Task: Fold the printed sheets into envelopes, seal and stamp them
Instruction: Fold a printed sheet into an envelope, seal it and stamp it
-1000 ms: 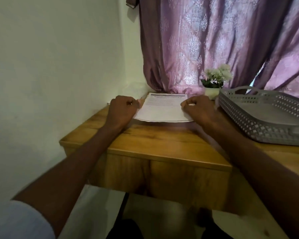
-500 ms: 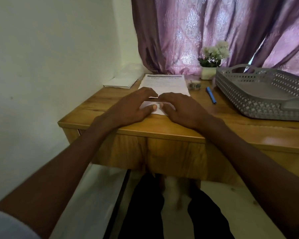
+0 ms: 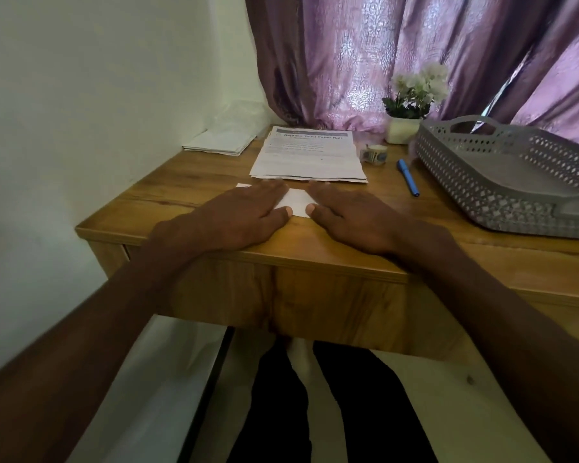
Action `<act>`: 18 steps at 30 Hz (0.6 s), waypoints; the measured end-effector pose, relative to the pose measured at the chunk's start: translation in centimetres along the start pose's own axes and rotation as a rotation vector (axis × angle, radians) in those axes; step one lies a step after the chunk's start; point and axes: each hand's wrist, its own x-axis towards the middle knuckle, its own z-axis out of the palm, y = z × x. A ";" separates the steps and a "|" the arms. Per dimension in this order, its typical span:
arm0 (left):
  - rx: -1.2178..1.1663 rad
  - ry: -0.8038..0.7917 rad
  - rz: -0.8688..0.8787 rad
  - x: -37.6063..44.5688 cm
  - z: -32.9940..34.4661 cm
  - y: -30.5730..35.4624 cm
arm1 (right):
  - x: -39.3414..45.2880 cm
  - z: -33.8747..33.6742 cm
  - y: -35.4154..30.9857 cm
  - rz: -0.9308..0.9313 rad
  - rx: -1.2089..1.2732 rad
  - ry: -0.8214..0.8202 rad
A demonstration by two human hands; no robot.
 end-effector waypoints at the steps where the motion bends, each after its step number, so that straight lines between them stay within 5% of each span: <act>1: 0.015 -0.002 -0.027 -0.1 0.0 0.1 | -0.1 0.0 0.0 0.015 -0.010 -0.009; 9: 0.041 0.043 -0.301 -1.1 0.3 1.0 | -0.8 0.0 -0.1 0.105 -0.020 0.017; 18: -0.090 0.217 -0.322 -1.5 0.7 0.6 | -1.9 0.1 -0.4 0.072 0.070 0.178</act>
